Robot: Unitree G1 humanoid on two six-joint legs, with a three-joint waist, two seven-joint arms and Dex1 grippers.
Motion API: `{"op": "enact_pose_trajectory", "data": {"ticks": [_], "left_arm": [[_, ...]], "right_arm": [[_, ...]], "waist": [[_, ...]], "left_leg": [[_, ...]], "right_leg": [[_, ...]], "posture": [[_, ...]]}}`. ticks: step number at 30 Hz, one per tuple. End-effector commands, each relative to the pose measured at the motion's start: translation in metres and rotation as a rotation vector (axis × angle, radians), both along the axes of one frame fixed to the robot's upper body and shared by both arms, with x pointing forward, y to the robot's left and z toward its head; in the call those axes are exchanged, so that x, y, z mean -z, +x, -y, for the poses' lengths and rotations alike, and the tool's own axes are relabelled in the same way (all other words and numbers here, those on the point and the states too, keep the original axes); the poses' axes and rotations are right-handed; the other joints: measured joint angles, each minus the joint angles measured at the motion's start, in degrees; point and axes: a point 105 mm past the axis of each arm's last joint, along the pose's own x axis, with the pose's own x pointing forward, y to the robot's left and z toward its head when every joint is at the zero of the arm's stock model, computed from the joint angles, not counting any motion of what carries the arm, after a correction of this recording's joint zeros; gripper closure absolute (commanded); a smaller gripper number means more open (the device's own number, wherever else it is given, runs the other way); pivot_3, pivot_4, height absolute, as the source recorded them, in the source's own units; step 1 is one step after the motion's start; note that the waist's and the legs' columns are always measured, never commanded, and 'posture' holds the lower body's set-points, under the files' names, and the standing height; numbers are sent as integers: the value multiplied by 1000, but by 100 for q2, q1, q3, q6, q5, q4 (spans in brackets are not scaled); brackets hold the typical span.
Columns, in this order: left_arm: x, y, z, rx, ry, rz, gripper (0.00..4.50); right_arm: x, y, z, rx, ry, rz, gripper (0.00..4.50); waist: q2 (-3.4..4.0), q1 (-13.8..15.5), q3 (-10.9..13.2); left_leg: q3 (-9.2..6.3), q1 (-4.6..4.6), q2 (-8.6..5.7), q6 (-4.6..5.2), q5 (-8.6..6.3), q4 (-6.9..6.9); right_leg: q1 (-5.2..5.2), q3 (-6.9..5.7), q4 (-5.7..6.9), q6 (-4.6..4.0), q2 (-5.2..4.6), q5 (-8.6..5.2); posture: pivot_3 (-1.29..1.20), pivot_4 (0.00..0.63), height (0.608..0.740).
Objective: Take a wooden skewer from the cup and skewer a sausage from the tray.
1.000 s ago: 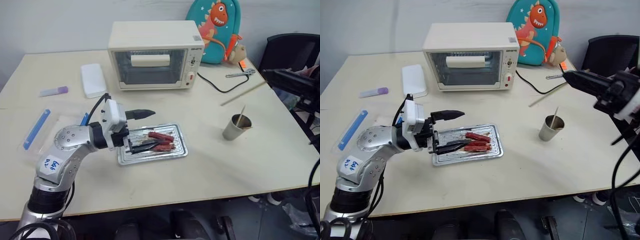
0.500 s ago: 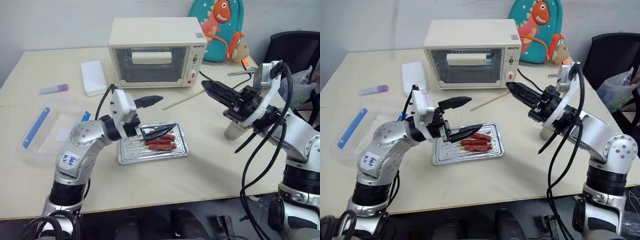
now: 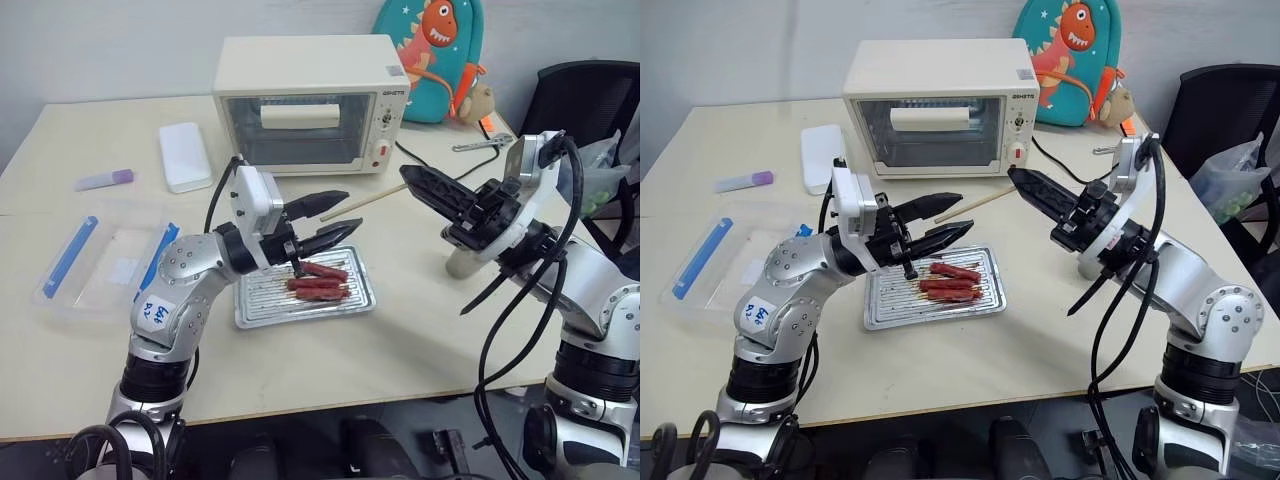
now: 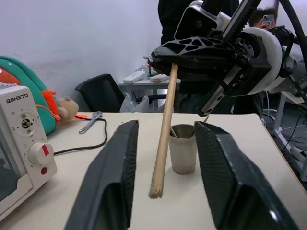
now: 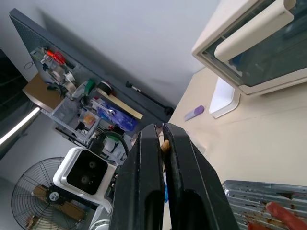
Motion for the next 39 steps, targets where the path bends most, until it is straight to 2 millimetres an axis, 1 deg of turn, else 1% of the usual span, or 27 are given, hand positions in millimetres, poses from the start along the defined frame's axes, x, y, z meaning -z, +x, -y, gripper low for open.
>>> {"op": "enact_pose_trajectory", "data": {"ticks": [1, 7, 15, 18, 20, 23, 24, 30, 38, 39], "left_arm": [[-6, -3, 4, 20, 0, 28, 2687], [-9, -3, 7, 28, -21, 22, 2687], [-13, -2, 6, 27, -44, 16, 2687], [-12, -2, 5, 27, -48, 10, 3165], [-12, -1, 5, 22, -49, 8, 3724], [-14, 0, 5, 12, -64, 13, 4398], [-14, 0, 5, 10, -67, 14, 4489], [-15, 2, 4, 1, -75, 10, 4489], [-13, 4, 3, -16, -63, 6, 4489], [-12, 4, 2, -19, -62, 6, 4500]], "right_arm": [[-11, -11, -1, -11, 17, 62, 4500], [-9, -12, -2, -11, 4, 59, 4500], [-10, -11, -1, -5, 2, 56, 4500], [-11, -11, -1, -4, 3, 58, 4500], [-11, -11, -1, -4, 3, 59, 4500], [-11, -12, -2, -7, -1, 63, 4500], [-11, -12, -2, -8, -2, 64, 4500], [-12, -12, 0, -3, -13, 67, 4500], [-8, -9, 5, 23, -17, 44, 4500], [-8, -10, 5, 19, -14, 49, 4087]], "waist": [[0, 4, 0], [0, 3, 0], [0, 1, 0], [0, 3, 0], [0, 3, 0], [0, 7, 0], [0, 7, 0], [0, 2, 0], [0, 2, 0], [0, 2, 0]], "left_leg": [[0, 0, 0, 0, 0, 0], [0, 0, 0, 0, 0, 0], [0, 0, 0, 0, 0, 0], [0, 0, 0, 0, 0, 0], [0, 0, 0, 0, 0, 0], [0, 0, -1, 0, 0, 0], [0, 0, -1, 0, 0, 0], [0, 0, 0, 0, 0, -1], [0, 0, -1, 0, 0, -1], [0, 0, -1, 0, 0, -2]], "right_leg": [[0, 0, 0, 0, 0, 0], [1, 0, 0, 0, 0, 0], [0, 1, 0, 0, 0, 0], [0, 1, -1, 0, 0, 0], [0, 1, -1, 0, 0, 0], [1, 1, -1, 0, 0, 0], [1, 1, -1, 0, 0, 0], [0, 1, -1, 0, 0, 0], [0, 2, -2, 0, 0, 0], [0, 2, -2, 0, 0, 0]], "posture": [[0, 150, 740], [0, 150, 740], [0, 150, 740], [0, 150, 740], [0, 150, 740], [0, 150, 740], [0, 150, 740], [0, 150, 740], [0, 150, 740], [0, 150, 740]]}}
